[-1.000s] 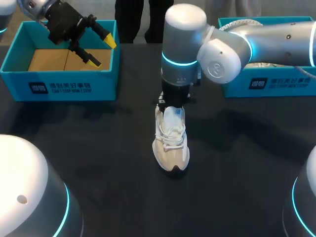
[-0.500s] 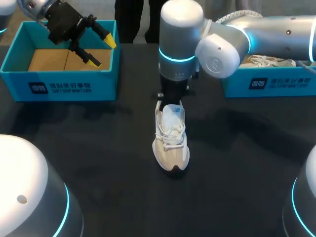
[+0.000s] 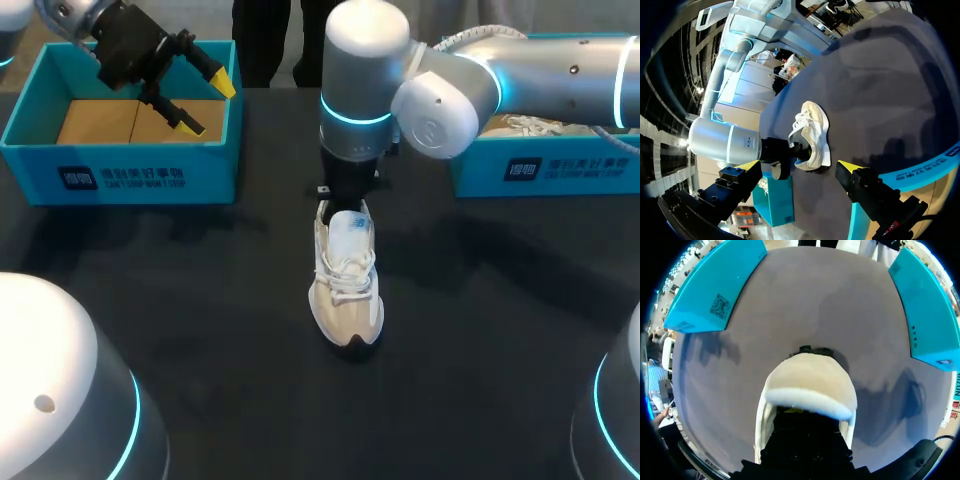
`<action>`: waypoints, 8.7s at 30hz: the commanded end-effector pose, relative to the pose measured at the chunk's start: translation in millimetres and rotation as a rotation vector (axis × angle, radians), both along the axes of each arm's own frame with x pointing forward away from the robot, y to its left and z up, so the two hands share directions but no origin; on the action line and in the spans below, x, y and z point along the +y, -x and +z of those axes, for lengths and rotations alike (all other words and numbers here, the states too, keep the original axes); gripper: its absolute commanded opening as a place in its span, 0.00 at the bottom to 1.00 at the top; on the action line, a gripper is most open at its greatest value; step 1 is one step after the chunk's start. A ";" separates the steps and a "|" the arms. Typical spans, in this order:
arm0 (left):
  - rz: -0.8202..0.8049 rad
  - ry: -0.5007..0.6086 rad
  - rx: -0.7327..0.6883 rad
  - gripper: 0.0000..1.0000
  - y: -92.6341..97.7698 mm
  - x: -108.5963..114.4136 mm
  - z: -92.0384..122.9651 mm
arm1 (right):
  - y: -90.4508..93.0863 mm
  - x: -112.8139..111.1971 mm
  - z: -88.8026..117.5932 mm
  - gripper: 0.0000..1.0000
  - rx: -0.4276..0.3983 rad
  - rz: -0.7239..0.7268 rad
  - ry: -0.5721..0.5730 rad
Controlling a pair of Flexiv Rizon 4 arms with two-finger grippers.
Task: Take the shoe out of the shoebox, open the shoe tongue, remove and reinsert the insole, then place the shoe into the shoebox
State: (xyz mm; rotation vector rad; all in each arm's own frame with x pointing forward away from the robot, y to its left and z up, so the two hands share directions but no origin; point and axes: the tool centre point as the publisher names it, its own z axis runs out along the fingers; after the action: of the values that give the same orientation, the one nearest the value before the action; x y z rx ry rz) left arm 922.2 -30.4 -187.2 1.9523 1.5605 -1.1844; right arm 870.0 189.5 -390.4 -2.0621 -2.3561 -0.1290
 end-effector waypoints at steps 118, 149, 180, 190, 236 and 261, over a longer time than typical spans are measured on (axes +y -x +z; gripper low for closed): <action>0.002 -0.003 -0.003 1.00 1.6 0.2 0.6 | 60.4 1.8 57.6 1.00 0.456 -0.011 0.115; 0.002 -0.003 -0.003 1.00 1.6 0.2 0.6 | 73.7 -4.1 108.2 1.00 0.334 -0.132 0.189; 0.002 -0.003 -0.003 1.00 1.6 0.2 0.6 | 137.2 -1.2 118.7 0.42 0.279 -0.243 0.167; 0.002 -0.003 -0.003 1.00 1.6 0.2 0.6 | 135.9 -1.4 108.1 0.35 0.286 -0.245 0.152; 0.002 -0.003 -0.003 1.00 1.6 0.2 0.6 | 112.9 9.2 67.4 0.27 0.365 -0.320 0.246; 0.002 -0.003 -0.003 1.00 1.6 0.2 0.6 | 94.5 -4.2 75.8 0.27 0.290 -0.295 0.162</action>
State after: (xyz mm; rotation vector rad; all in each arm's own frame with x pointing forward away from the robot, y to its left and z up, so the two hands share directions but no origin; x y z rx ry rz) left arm 922.2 -30.3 -187.1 1.9523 1.5607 -1.1842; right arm 780.8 190.8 -321.0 -2.3084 -1.9337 0.4089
